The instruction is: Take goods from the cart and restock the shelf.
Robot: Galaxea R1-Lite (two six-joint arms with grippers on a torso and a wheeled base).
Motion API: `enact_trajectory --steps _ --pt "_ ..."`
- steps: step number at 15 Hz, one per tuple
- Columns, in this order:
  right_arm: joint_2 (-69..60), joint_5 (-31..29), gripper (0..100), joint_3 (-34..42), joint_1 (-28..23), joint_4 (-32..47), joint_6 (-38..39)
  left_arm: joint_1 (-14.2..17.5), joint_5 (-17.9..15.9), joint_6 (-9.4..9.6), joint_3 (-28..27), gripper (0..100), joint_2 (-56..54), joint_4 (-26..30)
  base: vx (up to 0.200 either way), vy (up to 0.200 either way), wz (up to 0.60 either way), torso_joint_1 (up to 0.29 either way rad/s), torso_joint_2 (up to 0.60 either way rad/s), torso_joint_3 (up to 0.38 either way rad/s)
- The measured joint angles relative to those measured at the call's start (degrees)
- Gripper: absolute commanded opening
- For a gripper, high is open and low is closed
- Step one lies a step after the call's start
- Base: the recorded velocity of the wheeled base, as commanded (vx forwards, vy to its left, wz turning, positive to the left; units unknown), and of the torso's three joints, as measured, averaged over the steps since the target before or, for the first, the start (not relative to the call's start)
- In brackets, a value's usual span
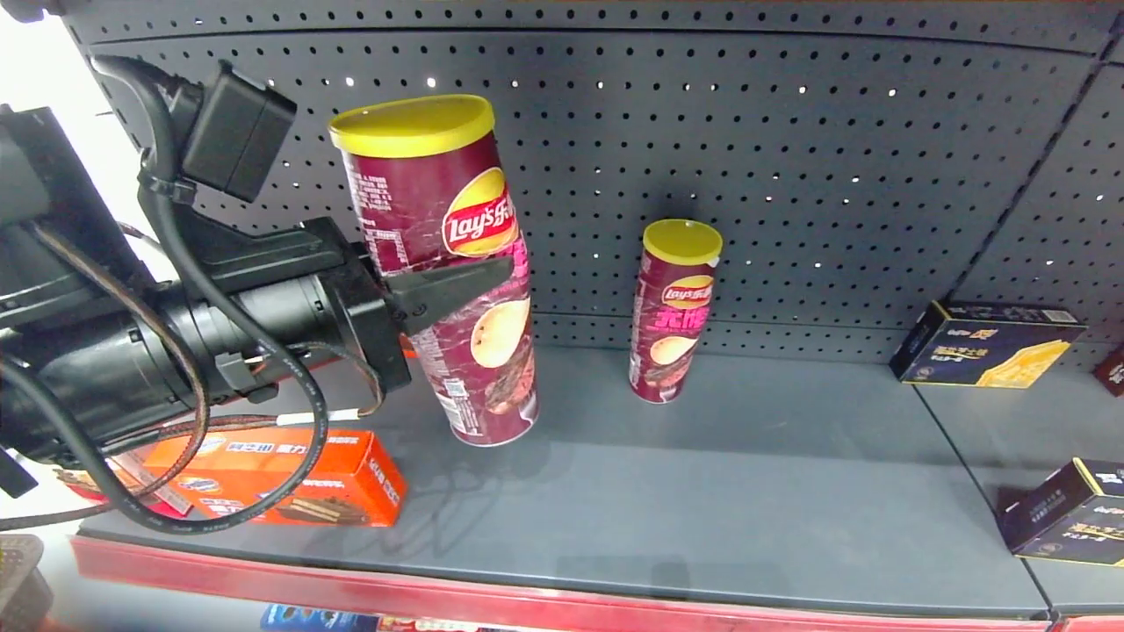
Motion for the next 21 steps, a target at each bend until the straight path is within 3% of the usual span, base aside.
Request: enact_trajectory --steps 11,15,21 --pt "0.0 0.02 100 0.0 -0.05 0.0 -0.05 0.46 -0.05 -0.05 1.22 0 -0.3 -0.09 0.0 0.0 -0.05 0.0 0.0 0.001" --pt "0.0 0.54 100 0.0 0.0 0.0 -0.18 0.55 0.04 -2.74 1.9 0 -0.45 -3.24 0.0 0.0 0.0 0.0 0.0 0.0" --pt "0.72 1.3 100 -0.05 0.35 0.16 -0.71 0.06 0.23 -3.4 2.43 0 -0.52 -4.3 0.0 0.0 0.0 0.0 0.0 0.0"
